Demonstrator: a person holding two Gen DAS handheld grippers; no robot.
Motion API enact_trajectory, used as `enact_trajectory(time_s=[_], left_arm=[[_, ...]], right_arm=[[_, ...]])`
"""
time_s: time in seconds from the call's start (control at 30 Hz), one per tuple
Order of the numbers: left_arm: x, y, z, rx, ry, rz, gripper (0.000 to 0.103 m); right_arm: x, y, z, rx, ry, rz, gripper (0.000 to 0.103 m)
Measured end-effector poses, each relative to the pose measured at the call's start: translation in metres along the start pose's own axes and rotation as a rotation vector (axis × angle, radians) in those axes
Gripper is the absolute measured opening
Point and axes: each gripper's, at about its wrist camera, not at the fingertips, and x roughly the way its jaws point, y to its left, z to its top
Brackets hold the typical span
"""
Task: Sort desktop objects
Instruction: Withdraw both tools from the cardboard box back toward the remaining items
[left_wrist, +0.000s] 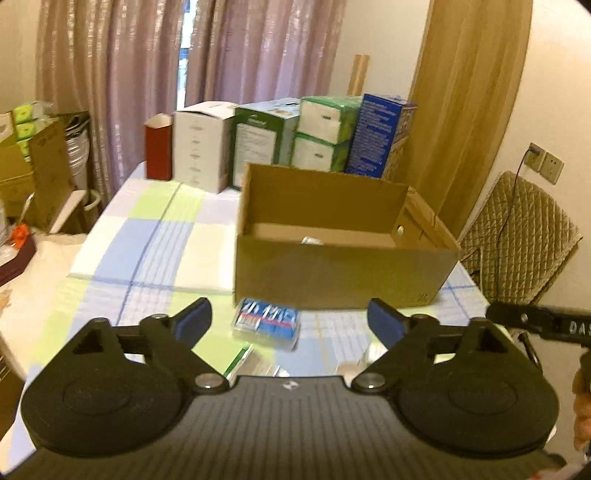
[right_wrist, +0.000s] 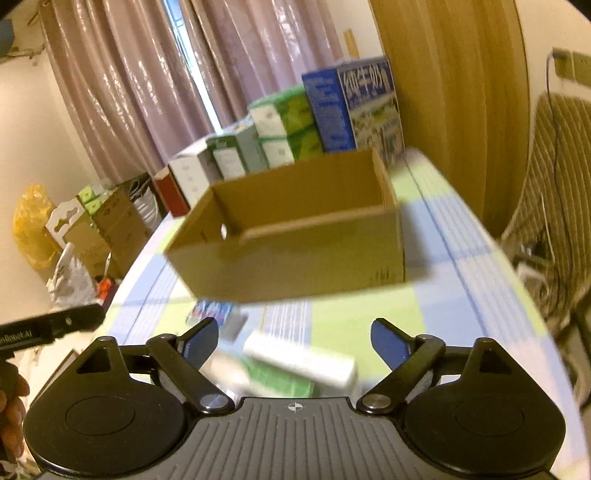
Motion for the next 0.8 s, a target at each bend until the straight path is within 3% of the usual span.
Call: enact_trajectory(time_s=[0.2, 0.43, 0.8], left_arm=[[-0.025, 0.007, -0.046, 0.005, 0.041, 0.06, 0.099], [-0.043, 0.012, -0.091, -0.052, 0.097, 0.065, 0.101], [-0.042, 0.005, -0.105, 0.003, 0.124, 0.064, 0.101]], right_arm=[[-0.012, 0.002, -0.045, -0.047, 0.049, -0.029, 0.093], [-0.025, -0.001, -0.072, -0.136, 0.057, -0.055, 0.093], [-0.027, 0.008, -0.072, -0.257, 0.021, -0.039, 0.093]])
